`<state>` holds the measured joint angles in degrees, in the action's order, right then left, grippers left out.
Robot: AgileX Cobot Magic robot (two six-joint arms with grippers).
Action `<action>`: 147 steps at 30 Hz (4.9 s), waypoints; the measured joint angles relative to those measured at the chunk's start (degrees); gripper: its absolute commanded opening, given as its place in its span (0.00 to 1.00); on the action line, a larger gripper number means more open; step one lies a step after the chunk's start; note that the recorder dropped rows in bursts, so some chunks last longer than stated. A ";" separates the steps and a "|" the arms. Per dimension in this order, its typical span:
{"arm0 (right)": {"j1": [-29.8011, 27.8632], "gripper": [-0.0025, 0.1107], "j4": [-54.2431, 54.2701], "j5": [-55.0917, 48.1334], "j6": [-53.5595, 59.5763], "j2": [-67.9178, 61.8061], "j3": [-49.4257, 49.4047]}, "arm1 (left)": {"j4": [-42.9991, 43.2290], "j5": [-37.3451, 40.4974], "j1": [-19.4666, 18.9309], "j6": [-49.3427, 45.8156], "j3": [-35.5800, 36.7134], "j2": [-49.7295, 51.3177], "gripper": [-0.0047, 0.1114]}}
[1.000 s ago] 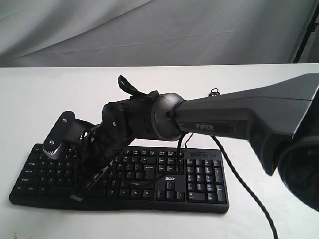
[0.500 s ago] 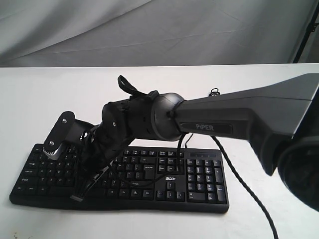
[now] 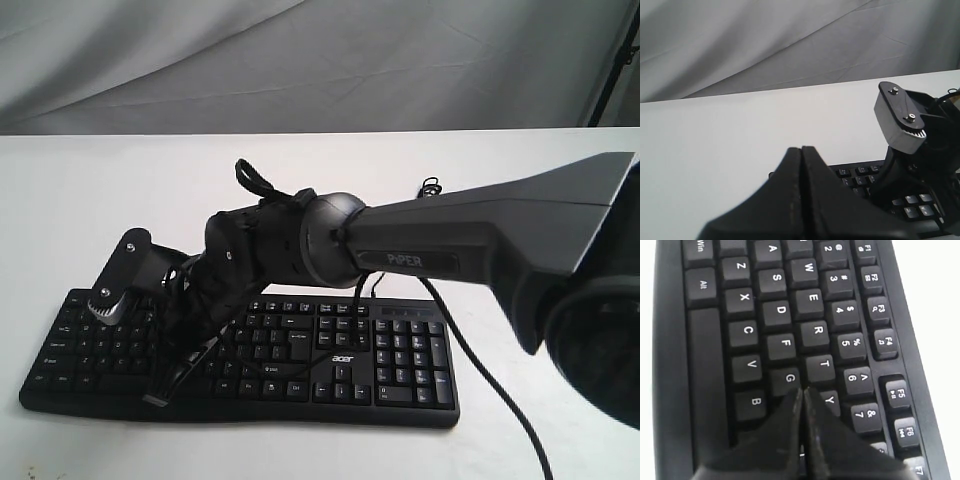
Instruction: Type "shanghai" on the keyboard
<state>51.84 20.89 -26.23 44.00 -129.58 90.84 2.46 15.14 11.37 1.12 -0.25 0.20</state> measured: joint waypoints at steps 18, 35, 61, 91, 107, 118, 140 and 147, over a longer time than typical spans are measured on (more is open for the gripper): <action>2.45 0.02 -2.17 -17.14 -3.60 -10.49 28.82 | 0.00 0.00 0.00 0.00 0.00 0.00 0.04; 4.12 0.02 -6.53 -30.58 -8.39 -23.86 51.98 | 0.00 0.00 0.00 0.00 0.00 0.00 0.04; 4.12 0.02 -6.69 -28.56 -8.67 -24.87 52.03 | 0.00 0.00 0.00 0.00 0.00 0.00 0.04; 4.12 0.02 -11.19 -32.85 -9.46 -22.76 52.26 | 0.00 0.00 0.00 0.00 0.00 0.00 0.04; 0.31 0.02 -5.52 -7.94 -7.65 6.29 -1.93 | 0.00 0.00 0.00 0.00 0.00 0.00 0.04; 0.31 0.02 1.85 -6.13 -2.08 4.95 -2.51 | 0.00 0.00 0.00 0.00 0.00 0.00 0.04; 0.31 0.02 3.93 -3.07 1.04 2.36 -2.64 | 0.00 0.00 0.00 0.00 0.00 0.00 0.04; 0.31 0.02 3.91 -2.94 1.24 2.36 -2.64 | 0.00 0.00 0.00 0.00 0.00 0.00 0.04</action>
<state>52.15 24.80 -29.16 45.25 -127.22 88.19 2.46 15.14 11.37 1.12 -0.25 0.20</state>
